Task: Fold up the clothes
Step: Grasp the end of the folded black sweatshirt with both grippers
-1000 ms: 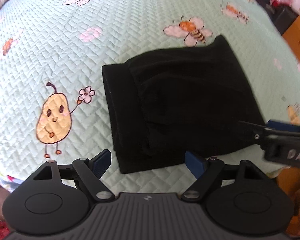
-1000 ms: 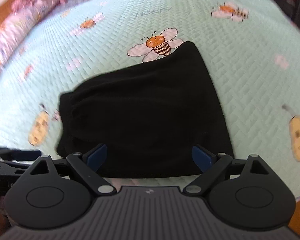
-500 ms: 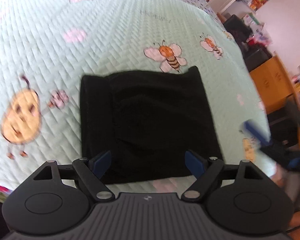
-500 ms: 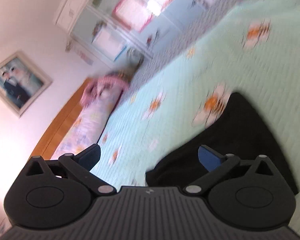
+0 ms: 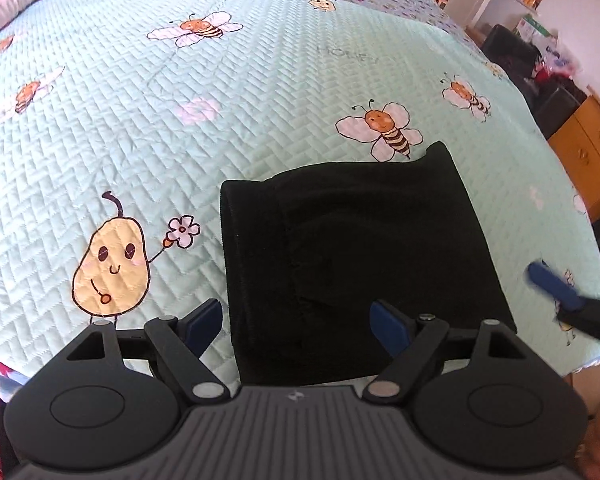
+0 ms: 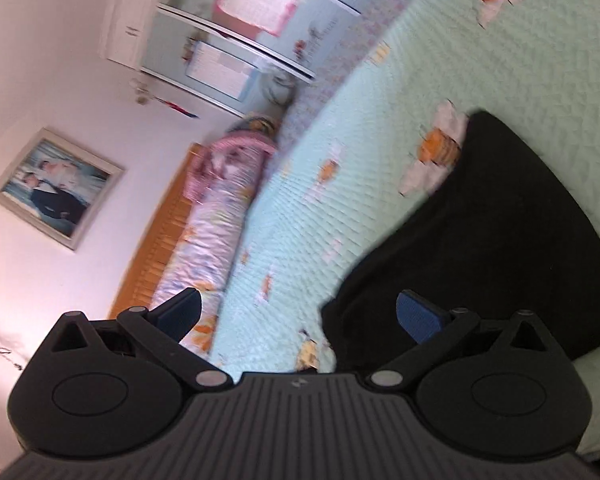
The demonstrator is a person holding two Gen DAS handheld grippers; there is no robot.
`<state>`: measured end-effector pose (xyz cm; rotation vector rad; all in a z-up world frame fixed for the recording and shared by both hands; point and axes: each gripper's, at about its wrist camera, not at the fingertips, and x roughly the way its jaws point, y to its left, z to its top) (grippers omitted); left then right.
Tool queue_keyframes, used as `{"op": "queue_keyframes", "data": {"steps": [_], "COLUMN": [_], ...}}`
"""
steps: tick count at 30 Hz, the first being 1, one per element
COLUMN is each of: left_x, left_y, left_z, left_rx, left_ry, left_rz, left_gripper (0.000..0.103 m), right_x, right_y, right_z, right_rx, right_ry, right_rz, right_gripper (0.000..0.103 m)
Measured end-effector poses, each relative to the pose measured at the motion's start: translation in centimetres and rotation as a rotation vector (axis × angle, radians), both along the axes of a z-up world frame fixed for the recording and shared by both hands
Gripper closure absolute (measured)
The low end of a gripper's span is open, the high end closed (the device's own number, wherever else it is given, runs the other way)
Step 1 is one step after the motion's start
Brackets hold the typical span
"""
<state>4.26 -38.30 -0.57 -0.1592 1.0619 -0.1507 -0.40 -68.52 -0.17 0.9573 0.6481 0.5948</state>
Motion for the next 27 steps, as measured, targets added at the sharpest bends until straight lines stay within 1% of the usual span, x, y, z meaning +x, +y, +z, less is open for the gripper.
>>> {"op": "queue_keyframes", "data": {"steps": [1,3,5,7,9,10,11,12,13,16,17,20,23,25,27], "left_x": [0.1,-0.1,-0.1,-0.2,-0.3,-0.2,-0.1,0.1,0.3,0.7,0.9,1.2,1.5,2.0,2.5], "left_y": [0.0,0.1,0.0,-0.1,0.1,0.3,0.7,1.3,2.1,5.1,5.9,8.2,9.8,10.3,10.4], "left_z": [0.0,0.1,0.2,0.2,0.3,0.3,0.2,0.1,0.0,-0.5,-0.7,-2.0,-3.3,-4.3,-5.3], "left_rx": [0.003,0.005,0.005,0.004,-0.003,-0.012,-0.044,-0.083,-0.142,-0.335,-0.379,-0.462,-0.511,-0.548,-0.582], "left_ry": [-0.002,-0.008,-0.013,-0.017,-0.014,-0.01,-0.001,0.009,0.017,0.019,0.014,0.003,-0.006,0.031,0.062], "left_rz": [-0.001,-0.002,-0.003,-0.004,-0.005,-0.005,-0.002,0.003,0.017,0.082,0.102,0.176,0.229,0.239,0.242], "left_gripper": [0.019,0.019,0.019,0.019,0.019,0.019,0.019,0.019,0.019,0.019,0.019,0.016,0.01,0.01,0.01], "right_x": [-0.5,-1.5,-1.7,-1.0,0.0,0.0,-0.1,-0.2,-0.2,-0.2,-0.3,-0.5,-0.5,-0.5,-0.5], "right_y": [-0.2,-0.8,-1.2,-1.2,-1.0,-1.0,-1.2,-1.4,-1.7,-2.7,-3.1,-4.6,-5.9,-6.4,-7.0], "right_z": [0.6,1.7,1.8,0.6,-1.3,-2.1,-2.6,-2.7,-2.8,-2.3,-2.3,-3.2,-5.1,-6.1,-7.0], "right_rx": [0.024,0.11,0.206,0.3,0.387,0.42,0.431,0.416,0.396,0.262,0.219,0.155,0.124,0.073,0.03], "right_ry": [-0.059,-0.184,-0.244,-0.166,-0.028,-0.013,-0.012,-0.009,-0.006,-0.013,-0.01,0.021,0.1,0.148,0.175], "right_rz": [-0.003,0.014,0.06,0.119,0.159,0.153,0.138,0.123,0.109,0.052,0.022,-0.073,-0.143,-0.178,-0.2], "right_gripper": [0.0,0.0,0.0,0.0,0.0,0.0,0.0,0.0,0.0,0.0,0.0,0.0,0.0,0.0,0.0]}}
